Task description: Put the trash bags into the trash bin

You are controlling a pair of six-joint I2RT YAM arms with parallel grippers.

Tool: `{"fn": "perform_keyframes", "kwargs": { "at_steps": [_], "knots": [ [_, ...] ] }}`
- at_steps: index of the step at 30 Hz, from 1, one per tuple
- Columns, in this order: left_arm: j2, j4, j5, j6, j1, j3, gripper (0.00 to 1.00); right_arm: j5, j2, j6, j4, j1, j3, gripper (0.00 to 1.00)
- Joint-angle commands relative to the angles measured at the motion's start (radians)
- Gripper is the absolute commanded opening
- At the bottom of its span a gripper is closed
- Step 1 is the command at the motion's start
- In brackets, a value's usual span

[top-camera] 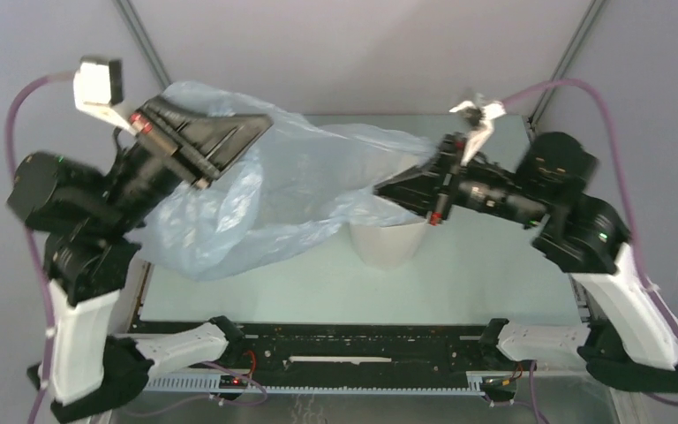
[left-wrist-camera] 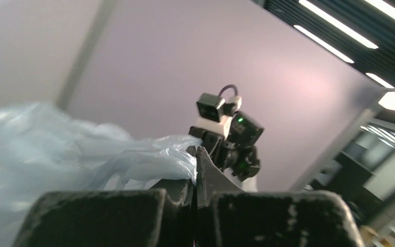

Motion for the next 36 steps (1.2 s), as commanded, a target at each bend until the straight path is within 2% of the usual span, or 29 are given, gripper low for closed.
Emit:
{"fn": "perform_keyframes", "kwargs": {
  "at_steps": [1,5,9,12,14,17,23,27,31,33,36],
  "knots": [
    [0.228,0.139,0.021,-0.029,-0.161,0.195,0.0,0.02,-0.108,0.031,-0.143,-0.109,-0.016,0.0],
    [0.4,0.118,-0.015,-0.01,-0.264,0.334,0.0,0.006,-0.207,0.024,-0.255,-0.258,-0.037,0.0],
    [0.537,0.121,0.0,-0.013,-0.291,0.477,0.0,-0.093,-0.26,0.019,-0.362,-0.403,-0.045,0.0],
    [0.61,0.134,0.0,-0.033,-0.302,0.551,0.0,-0.072,-0.284,0.01,-0.442,-0.467,-0.033,0.0],
    [0.643,0.169,-0.001,-0.054,-0.307,0.571,0.0,-0.028,-0.292,-0.008,-0.498,-0.487,-0.005,0.0],
    [0.693,0.211,-0.006,-0.086,-0.322,0.597,0.0,0.128,-0.304,-0.034,-0.593,-0.491,0.069,0.0],
    [0.781,0.239,-0.006,-0.142,-0.333,0.665,0.0,0.358,-0.321,-0.069,-0.643,-0.489,0.133,0.0],
    [0.782,0.268,-0.03,-0.145,-0.333,0.665,0.0,0.363,-0.287,-0.073,-0.582,-0.489,0.152,0.0],
    [0.761,0.234,-0.058,-0.123,-0.328,0.629,0.0,0.36,-0.237,-0.104,-0.629,-0.489,0.218,0.0],
    [0.725,0.188,-0.091,-0.109,-0.318,0.574,0.11,0.358,-0.256,-0.111,-0.635,-0.49,0.177,0.0],
    [0.634,0.141,-0.115,-0.085,-0.282,0.409,0.45,0.379,-0.303,-0.093,-0.604,-0.49,0.093,0.0]
  ]
}}
